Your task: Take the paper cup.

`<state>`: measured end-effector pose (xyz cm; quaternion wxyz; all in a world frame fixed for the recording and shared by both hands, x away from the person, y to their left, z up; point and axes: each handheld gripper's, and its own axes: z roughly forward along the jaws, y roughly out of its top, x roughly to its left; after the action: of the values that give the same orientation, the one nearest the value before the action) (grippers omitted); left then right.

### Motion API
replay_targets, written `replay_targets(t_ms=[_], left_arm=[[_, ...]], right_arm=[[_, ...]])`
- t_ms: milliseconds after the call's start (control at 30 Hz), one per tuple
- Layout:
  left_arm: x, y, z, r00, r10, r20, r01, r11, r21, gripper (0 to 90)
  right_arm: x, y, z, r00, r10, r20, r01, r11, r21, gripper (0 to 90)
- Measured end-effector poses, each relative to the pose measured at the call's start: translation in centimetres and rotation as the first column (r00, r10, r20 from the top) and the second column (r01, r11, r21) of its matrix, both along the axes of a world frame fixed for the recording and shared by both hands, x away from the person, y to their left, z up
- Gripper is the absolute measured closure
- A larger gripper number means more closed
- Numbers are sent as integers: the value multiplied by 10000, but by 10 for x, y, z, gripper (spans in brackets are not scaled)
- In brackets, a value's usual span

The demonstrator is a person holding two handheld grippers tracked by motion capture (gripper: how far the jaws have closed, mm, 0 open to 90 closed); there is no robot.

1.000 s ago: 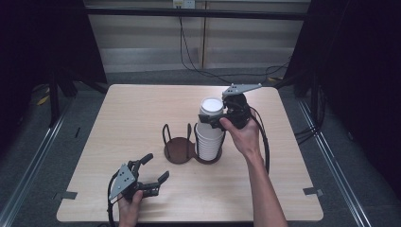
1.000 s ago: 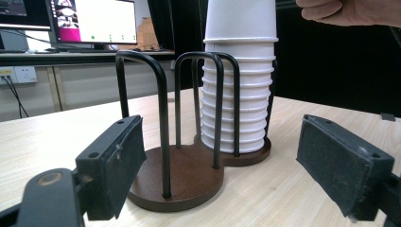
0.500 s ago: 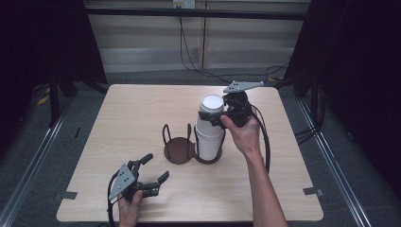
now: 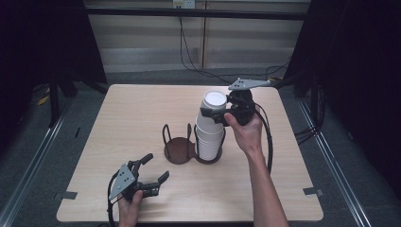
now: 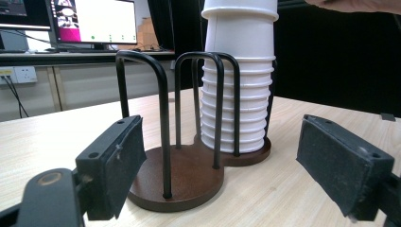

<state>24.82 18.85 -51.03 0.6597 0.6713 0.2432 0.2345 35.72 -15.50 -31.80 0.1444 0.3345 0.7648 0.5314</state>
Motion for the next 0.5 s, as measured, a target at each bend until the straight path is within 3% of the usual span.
replay_targets(t_ms=[400, 500], left_arm=[[0, 0, 0, 10000, 10, 4, -10, 10000, -10, 158], [0, 0, 0, 10000, -2, 11, 2, 10000, 5, 157]], right_arm=[[-7, -8, 8, 9988, -82, 479, 51, 9979, 652, 209], [-8, -11, 10, 9979, -78, 645, 10, 9945, 1045, 211]])
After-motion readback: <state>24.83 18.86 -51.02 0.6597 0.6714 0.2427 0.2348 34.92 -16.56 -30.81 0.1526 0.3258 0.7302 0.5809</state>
